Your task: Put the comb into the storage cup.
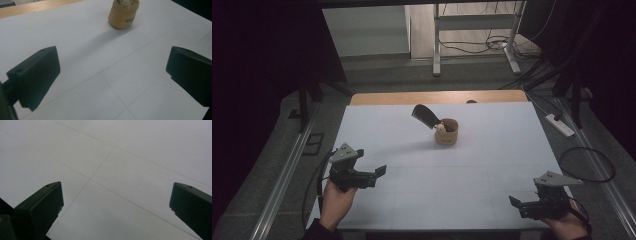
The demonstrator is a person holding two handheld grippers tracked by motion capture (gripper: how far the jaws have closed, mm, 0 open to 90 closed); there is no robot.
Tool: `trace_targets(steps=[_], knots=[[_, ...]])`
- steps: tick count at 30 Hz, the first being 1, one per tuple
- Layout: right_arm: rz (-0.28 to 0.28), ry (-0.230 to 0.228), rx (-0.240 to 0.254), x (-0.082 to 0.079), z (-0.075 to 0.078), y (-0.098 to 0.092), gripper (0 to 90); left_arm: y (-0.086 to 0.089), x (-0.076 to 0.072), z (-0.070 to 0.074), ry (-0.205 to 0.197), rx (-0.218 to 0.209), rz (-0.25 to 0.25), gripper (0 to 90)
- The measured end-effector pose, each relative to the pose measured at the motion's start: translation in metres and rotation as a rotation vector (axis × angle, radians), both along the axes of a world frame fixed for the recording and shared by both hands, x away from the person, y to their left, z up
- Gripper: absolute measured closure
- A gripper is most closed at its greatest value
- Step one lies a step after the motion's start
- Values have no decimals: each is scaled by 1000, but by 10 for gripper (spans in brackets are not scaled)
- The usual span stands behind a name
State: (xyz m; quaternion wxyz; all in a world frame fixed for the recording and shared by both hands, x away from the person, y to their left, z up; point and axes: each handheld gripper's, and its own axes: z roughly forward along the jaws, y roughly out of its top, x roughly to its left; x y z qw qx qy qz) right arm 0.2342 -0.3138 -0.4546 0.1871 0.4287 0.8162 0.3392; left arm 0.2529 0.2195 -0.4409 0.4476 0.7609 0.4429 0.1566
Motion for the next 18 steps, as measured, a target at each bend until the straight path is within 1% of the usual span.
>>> trace_targets(steps=[9, 18], knots=[[-3, 1, -3, 0, 0, 0, 0, 8, -12, -5, -2, 17, 21, 0], [-7, -2, -6, 0, 0, 0, 0, 18, -27, -7, -1, 18, 45, 0]])
